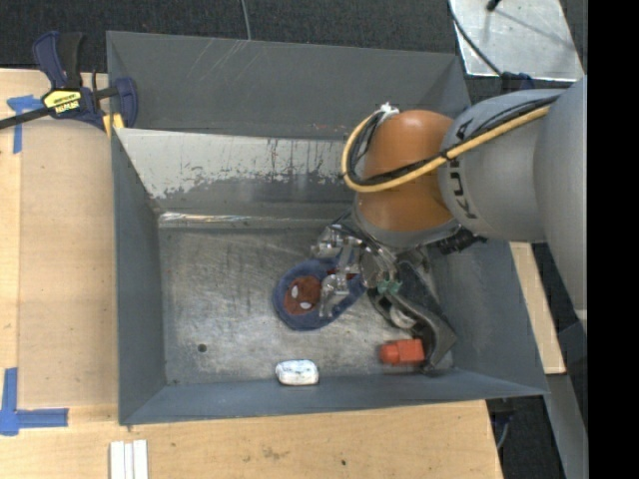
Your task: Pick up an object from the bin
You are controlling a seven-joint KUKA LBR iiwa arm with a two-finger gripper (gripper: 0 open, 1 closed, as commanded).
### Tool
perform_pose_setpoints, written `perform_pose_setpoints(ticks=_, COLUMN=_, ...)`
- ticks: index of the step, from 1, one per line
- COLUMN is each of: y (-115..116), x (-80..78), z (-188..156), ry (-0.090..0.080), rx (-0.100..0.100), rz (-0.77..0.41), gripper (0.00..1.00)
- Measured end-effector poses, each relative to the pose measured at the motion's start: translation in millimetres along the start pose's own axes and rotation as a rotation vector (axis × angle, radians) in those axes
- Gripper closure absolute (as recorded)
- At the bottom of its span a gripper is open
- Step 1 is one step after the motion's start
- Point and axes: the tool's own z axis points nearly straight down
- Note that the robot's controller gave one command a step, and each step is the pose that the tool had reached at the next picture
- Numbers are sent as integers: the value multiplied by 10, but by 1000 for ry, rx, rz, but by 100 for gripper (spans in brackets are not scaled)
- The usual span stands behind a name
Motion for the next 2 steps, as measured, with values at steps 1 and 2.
perform_pose_setpoints(ticks=1, y=-22, x=-33, z=-1415, ry=-17, rx=2, rz=-305, gripper=100)
perform_pose_setpoints(ticks=2, y=204, x=-88, z=-1638, ry=-14, rx=1, rz=-329, gripper=100)
